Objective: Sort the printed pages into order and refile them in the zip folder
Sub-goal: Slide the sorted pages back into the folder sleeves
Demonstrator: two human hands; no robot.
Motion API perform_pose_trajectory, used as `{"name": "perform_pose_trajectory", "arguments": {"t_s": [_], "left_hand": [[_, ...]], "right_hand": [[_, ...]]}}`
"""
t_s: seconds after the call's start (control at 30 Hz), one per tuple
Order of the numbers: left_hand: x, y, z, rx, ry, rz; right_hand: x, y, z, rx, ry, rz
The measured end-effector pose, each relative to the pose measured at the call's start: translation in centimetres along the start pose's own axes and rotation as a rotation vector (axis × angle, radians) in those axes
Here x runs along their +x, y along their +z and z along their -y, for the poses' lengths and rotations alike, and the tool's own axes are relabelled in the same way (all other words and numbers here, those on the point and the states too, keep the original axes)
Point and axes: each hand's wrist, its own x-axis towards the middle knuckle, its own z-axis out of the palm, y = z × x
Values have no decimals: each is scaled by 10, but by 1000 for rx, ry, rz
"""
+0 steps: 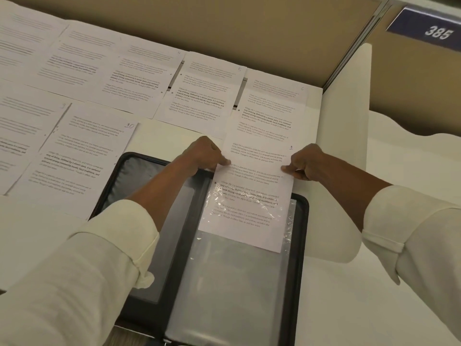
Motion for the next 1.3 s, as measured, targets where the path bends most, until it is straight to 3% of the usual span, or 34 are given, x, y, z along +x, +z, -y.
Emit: {"name": "perform_pose_trajectory", "arguments": {"t_s": [0.13, 0.23, 0.43, 0.57, 0.63, 0.73, 0.93, 1.07, 1.3], "left_hand": [[1, 0, 2, -58, -14, -64], [-1, 0, 5, 15, -8, -8], [-11, -4, 5, 241, 23, 19], [-19, -4, 6, 333, 75, -30], [-24, -4, 12, 419, 113, -82], [-41, -2, 27, 499, 182, -164], [-84, 20, 71, 577, 254, -198], [-116, 46, 95, 575, 276, -230], [-157, 83, 125, 506, 297, -271]], "right_hand": [[2, -1, -5, -128, 54, 47], [1, -2, -1, -129, 32, 34], [9, -6, 14, -267, -352, 11], [13, -4, 28, -628, -602, 43], [11, 1, 37, -862, -649, 64], [12, 7, 46, -1011, -660, 137], [16, 19, 54, -938, -706, 311], [16, 36, 56, -854, -776, 296], [17, 52, 48, -935, -742, 354]]}}
